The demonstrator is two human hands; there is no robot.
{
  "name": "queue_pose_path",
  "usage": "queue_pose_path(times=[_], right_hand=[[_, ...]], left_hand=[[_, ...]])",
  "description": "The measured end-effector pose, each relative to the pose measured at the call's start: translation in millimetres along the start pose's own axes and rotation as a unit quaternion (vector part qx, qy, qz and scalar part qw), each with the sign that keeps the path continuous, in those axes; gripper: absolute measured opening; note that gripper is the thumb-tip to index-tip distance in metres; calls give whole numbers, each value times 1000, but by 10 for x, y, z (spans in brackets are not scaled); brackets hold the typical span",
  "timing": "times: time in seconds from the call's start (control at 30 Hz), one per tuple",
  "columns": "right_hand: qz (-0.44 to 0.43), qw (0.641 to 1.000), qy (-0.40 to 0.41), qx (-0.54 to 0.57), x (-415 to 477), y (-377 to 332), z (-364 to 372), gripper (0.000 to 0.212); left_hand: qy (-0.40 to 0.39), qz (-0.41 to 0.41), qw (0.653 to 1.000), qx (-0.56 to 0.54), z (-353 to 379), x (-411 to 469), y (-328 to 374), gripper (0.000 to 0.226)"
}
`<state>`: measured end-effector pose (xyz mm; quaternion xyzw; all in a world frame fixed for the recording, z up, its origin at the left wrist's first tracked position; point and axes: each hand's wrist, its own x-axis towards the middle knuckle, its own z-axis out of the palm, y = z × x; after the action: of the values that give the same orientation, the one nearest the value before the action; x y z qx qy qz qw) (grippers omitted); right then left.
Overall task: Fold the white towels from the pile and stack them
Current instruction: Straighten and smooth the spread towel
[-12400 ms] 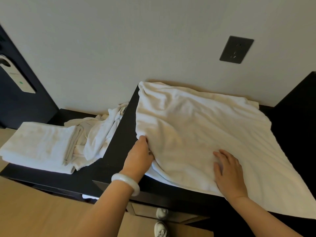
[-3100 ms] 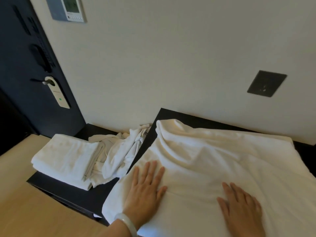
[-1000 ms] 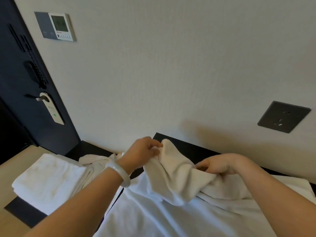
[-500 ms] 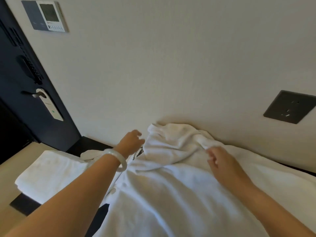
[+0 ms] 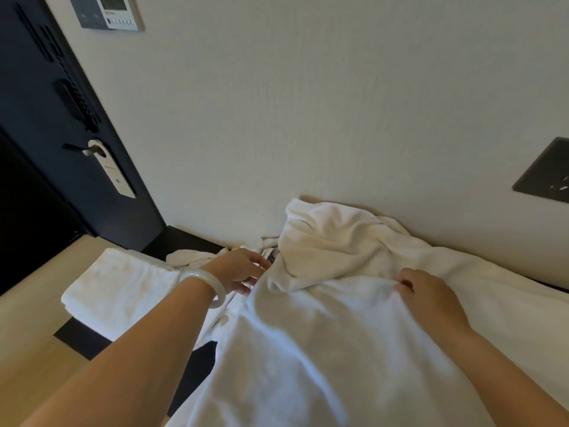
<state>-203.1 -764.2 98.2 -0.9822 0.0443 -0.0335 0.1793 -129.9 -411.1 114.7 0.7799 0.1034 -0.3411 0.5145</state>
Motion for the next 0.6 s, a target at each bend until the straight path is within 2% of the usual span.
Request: queue_pose_path(times=[0.07, 0.13, 0.17, 0.23, 0.3, 0.37, 0.4, 0.47, 0.53, 0.6], right_hand=[[46, 992, 42, 112, -11, 1, 11, 23], [99, 970, 77, 206, -42, 20, 8, 24], [109, 965, 89, 221, -61, 39, 13, 24], [106, 970, 84, 205, -88, 72, 49, 24], [83, 984, 48, 152, -78, 83, 96, 14], [64, 995, -5, 76, -42, 104, 107, 6], [63, 997, -22, 38, -20, 117, 96, 9], [70, 997, 11, 9, 23, 169, 41, 17], [80, 994, 67, 42, 35, 198, 1, 20], [86, 993, 60, 60, 8, 137, 44, 15]], left_hand=[[-47, -20, 998, -47, 14, 25, 37, 18], [-109, -37, 989, -87, 45, 40, 57, 30], [-131, -45, 986, -94, 68, 47, 62, 32], [-157, -54, 982, -85, 147, 58, 47, 13], [-150, -47, 985, -64, 226, 114, 8, 28], [-109, -12, 990, -89, 293, 133, 21, 19], [-61, 17, 990, -123, 284, 151, 31, 11], [62, 73, 982, -162, 215, 211, 61, 7], [157, 103, 974, -124, 128, 259, 83, 12], [210, 108, 970, -53, 87, 293, 110, 24]])
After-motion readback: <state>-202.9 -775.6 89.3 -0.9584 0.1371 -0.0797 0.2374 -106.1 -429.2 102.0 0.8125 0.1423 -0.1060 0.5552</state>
